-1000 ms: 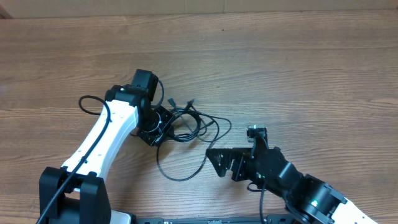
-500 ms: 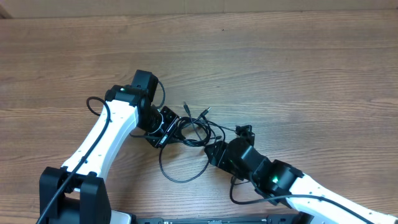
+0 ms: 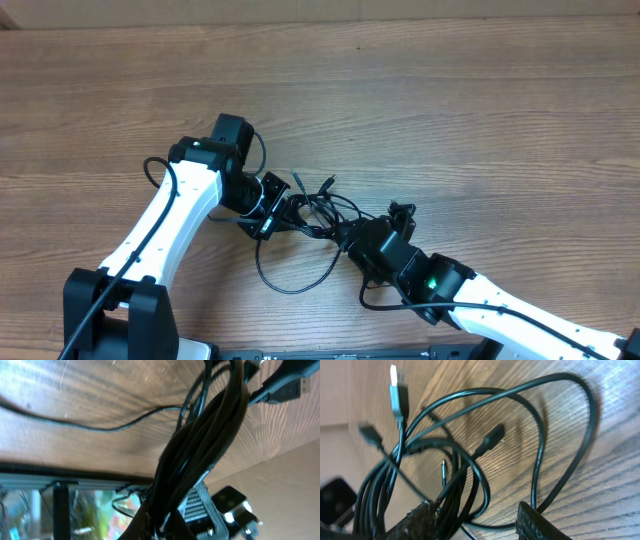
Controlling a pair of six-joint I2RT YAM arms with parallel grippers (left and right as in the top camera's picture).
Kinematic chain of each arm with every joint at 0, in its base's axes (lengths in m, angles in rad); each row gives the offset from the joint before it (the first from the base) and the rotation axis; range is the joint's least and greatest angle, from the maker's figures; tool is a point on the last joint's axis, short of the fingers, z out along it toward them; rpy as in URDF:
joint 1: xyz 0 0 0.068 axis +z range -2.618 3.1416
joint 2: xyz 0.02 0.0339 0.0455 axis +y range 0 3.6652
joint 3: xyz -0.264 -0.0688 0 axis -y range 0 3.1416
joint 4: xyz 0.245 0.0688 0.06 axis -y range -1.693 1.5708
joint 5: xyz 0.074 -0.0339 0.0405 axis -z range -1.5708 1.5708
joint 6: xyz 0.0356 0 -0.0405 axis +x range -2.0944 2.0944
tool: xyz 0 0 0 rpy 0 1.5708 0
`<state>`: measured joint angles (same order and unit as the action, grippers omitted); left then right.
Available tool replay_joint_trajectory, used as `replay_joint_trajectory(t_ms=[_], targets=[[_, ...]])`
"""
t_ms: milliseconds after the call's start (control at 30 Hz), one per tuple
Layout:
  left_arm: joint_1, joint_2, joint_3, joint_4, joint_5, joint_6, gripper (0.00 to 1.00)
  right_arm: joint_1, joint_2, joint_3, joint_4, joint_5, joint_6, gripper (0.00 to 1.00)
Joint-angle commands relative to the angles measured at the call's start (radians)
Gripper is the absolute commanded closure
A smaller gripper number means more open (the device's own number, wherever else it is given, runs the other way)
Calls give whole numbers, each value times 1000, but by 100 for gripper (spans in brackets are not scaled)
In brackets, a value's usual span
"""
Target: Untangle cables
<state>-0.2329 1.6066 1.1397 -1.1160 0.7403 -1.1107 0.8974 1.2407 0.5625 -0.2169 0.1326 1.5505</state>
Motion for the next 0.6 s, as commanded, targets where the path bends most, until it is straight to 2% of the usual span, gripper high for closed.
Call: replay_joint_trajectory(t_ms=[0, 167, 200, 300, 400, 567], targets=[[3, -17, 13, -18, 66, -108, 92, -3, 22, -5, 5, 21, 100, 50], [3, -17, 13, 2, 6, -127, 89, -3, 32, -5, -2, 24, 99, 49], [3, -17, 13, 2, -47, -127, 85, -3, 32, -5, -2, 24, 99, 47], [3, -17, 13, 2, -127, -124, 66, -3, 32, -5, -9, 27, 99, 43], [3, -17, 13, 1, -192, -124, 43, -3, 32, -5, -21, 37, 99, 41], [3, -17, 12, -2, -253, -123, 14, -3, 32, -6, -24, 37, 98, 36]])
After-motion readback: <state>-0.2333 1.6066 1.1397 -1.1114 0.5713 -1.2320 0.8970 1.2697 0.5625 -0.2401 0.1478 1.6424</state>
